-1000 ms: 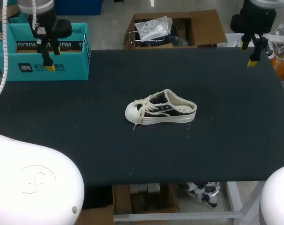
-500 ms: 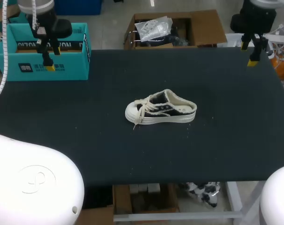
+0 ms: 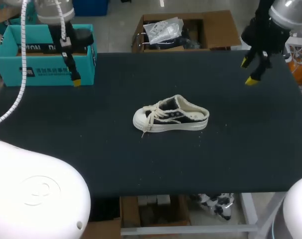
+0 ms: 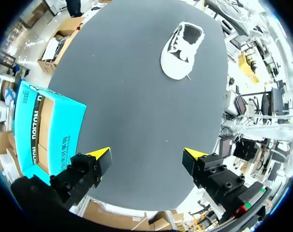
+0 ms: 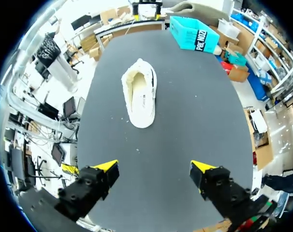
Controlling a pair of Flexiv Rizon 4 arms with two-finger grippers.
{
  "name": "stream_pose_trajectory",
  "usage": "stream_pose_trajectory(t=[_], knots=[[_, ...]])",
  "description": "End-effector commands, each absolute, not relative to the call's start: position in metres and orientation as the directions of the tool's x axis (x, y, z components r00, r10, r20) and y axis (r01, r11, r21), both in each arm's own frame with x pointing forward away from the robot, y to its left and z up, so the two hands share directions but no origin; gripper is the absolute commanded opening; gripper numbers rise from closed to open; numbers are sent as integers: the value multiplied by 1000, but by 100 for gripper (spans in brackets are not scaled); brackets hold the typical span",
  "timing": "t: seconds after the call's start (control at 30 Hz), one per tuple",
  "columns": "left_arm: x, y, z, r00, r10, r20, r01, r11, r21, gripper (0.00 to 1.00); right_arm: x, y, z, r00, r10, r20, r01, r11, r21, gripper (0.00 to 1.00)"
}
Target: Open the shoe tongue, take the insole out of the shoe, put the insole back into the shoe, and pack the shoe into the shoebox
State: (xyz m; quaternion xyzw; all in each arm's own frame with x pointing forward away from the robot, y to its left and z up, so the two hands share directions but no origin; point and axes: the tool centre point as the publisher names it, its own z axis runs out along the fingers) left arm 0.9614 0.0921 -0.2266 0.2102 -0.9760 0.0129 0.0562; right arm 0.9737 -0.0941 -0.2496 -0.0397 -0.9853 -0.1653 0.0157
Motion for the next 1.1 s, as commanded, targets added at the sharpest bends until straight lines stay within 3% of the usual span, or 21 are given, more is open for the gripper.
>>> stream_pose_trajectory(t=[0.03,0.3,0.77,1.1], knots=[[957,85,-234,-773,-595,220,-610,793,2,100,957,-80,-280,-992,118,-32,94,904,417,100],[956,67,-248,-714,-649,264,-663,747,44,100,944,-53,-304,-984,175,20,155,811,565,100],[955,63,-248,-736,-634,236,-635,768,81,100,943,-49,-307,-987,162,14,142,815,562,100],[944,-15,-252,-413,-874,255,-871,461,168,100,929,-25,-346,-979,204,0,148,713,685,100]])
